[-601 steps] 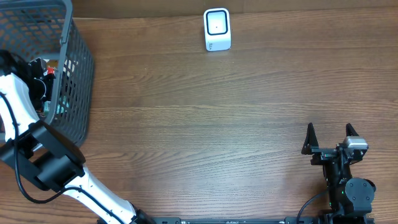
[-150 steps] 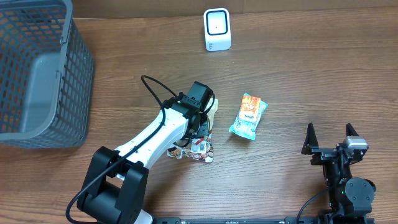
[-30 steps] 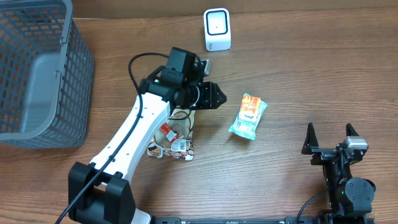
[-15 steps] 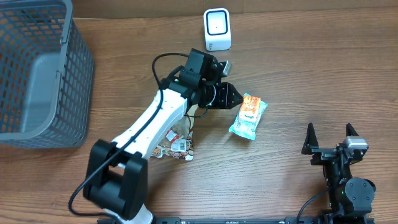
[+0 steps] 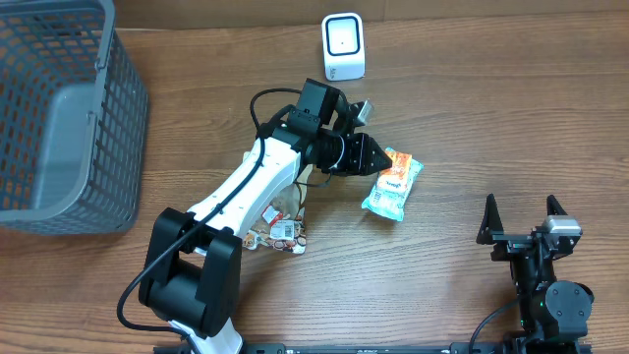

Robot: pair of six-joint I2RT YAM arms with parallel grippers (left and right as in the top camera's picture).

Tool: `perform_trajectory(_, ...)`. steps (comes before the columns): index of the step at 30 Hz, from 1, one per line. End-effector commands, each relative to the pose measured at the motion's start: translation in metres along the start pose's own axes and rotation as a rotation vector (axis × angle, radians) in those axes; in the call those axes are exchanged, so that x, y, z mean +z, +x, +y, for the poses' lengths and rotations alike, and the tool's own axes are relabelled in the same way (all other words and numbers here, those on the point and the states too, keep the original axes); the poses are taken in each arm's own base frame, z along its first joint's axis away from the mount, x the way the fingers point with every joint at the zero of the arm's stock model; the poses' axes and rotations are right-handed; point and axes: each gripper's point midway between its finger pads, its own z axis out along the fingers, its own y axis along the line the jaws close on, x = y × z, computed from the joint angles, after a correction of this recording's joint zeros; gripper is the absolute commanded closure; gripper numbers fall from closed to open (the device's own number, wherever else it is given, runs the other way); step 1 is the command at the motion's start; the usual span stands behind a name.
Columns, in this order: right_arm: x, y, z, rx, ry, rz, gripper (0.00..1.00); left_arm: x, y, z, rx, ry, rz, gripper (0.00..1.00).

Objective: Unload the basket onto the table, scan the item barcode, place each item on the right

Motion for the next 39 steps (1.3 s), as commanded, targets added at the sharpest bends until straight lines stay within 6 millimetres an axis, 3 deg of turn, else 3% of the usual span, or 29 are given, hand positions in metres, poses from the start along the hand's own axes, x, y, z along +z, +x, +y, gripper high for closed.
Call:
perform_trajectory(1, 0.0, 0.002, -0.002, 0.004, 0.012, -0.005, 0.0, 0.002, 0.002, 0.002, 0.039, -0.028, 0.009, 0.69)
perform_trajectory(16, 0.0, 0.002, -0.002, 0.004, 0.011, -0.005, 0.0, 0.007, 0.008, -0.002, 0.046, -0.028, 0.027, 0.71)
perform_trajectory(23, 0.0, 0.002, -0.002, 0.004, 0.012, -0.005, 0.0, 0.007, 0.008, -0.002, 0.051, -0.03, 0.027, 0.85)
perform_trajectory(26, 0.0, 0.002, -0.002, 0.004, 0.011, -0.005, 0.0, 0.007, 0.008, -0.002, 0.059, -0.031, 0.026, 0.96)
perform_trajectory(39, 0.0, 0.002, -0.002, 0.004, 0.012, -0.005, 0.0, 0.005, 0.005, -0.007, 0.074, 0.003, 0.019, 0.96)
